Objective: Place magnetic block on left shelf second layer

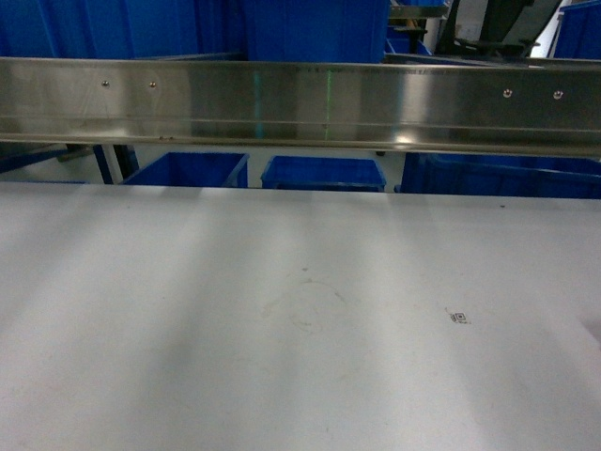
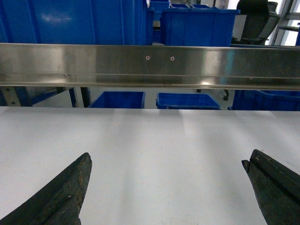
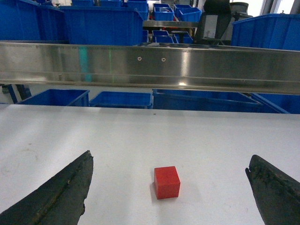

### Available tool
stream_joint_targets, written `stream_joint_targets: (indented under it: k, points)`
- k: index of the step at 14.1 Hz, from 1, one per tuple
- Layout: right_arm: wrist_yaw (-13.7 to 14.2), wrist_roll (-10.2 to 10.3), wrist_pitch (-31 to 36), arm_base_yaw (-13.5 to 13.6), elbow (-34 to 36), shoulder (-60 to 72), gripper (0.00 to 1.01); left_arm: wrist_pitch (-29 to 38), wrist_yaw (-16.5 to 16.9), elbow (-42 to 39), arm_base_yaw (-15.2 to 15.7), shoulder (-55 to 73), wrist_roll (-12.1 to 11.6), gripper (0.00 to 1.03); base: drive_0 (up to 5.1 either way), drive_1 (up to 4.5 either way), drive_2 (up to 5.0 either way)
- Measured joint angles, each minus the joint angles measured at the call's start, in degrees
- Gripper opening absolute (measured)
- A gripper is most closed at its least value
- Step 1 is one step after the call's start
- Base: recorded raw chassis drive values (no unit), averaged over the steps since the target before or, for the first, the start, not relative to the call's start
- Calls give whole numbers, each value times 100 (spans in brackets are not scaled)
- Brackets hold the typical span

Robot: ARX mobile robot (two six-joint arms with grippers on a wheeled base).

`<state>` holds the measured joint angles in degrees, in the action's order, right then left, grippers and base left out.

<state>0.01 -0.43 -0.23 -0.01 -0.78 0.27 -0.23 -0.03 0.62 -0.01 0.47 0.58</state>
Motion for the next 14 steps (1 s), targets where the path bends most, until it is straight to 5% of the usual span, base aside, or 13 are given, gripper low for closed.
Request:
stream_joint_targets:
  k: [14]
  points:
    - [79, 31, 61, 59, 2, 59, 98, 0, 0, 0, 0, 0, 0, 98, 0, 0, 0]
